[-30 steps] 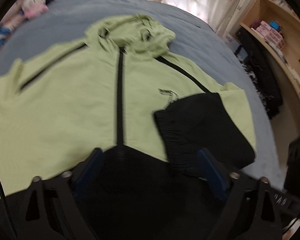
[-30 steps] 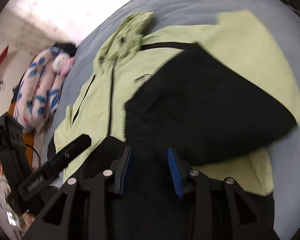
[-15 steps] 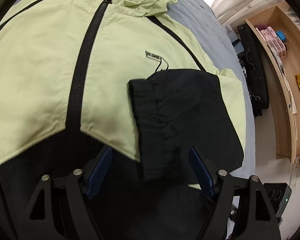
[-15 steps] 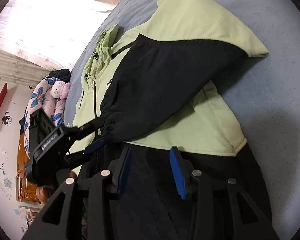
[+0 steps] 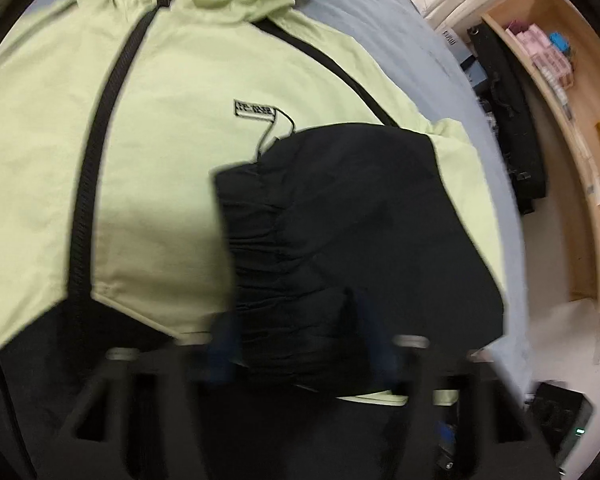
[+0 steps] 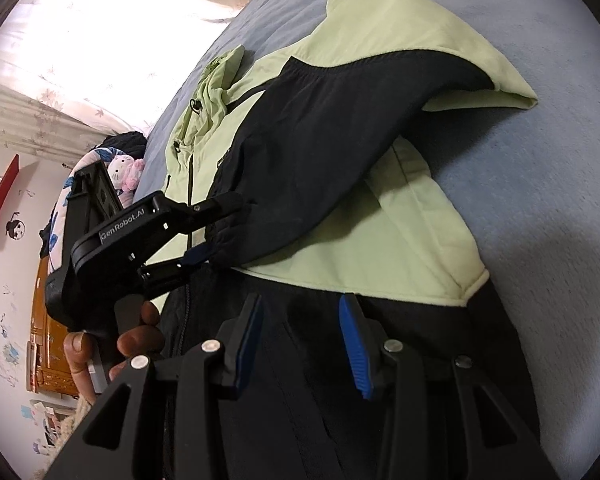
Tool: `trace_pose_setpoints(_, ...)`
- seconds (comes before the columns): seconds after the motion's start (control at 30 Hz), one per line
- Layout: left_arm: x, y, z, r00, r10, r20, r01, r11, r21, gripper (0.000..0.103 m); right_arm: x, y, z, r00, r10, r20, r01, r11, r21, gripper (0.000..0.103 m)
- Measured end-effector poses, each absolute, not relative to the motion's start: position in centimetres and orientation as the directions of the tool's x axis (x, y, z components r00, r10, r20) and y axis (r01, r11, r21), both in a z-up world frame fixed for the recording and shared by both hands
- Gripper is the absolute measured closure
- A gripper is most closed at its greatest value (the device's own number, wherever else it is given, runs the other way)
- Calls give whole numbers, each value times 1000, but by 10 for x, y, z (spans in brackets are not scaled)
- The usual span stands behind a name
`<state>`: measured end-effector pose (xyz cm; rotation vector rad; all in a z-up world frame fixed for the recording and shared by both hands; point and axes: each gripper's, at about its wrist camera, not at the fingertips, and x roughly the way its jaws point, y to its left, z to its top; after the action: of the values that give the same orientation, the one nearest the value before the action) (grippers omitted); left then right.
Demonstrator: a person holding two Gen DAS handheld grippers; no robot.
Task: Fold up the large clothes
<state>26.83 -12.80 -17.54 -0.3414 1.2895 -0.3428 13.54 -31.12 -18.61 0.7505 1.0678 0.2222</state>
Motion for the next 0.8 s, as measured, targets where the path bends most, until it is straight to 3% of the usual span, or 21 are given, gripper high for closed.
trace_pose_setpoints(0.1,268,-133,-153,290,-409,-865,95,912,-400,81,134,-308,-181,486,478,-732,176,766,618,63)
trace_pose_setpoints(0.27,270,-131,-59,498,-368,-785,204,930,-306,82,131,-320,-164,536,368,-760,199,819,538,63)
trace_pose_setpoints(0.43,276,-110,19,635,-327,-700,215,945,-246,82,143,-341,-153,563,214,-798,269,866,422,63)
trace_pose_setpoints(0.53,275,-82,49,692,-267,-670,187,964,-191,82,162,-344,-151,566,193,-802,265,878,399,63)
trace_pose_setpoints(0.67,284,-45,50,707,-193,-680,122,981,-152,82,191,-331,-148,554,155,-818,233,914,331,63)
trace_pose_setpoints(0.8,301,-5,9,655,-131,-744,45,990,-134,82,217,-311,-155,519,95,-849,207,950,233,63)
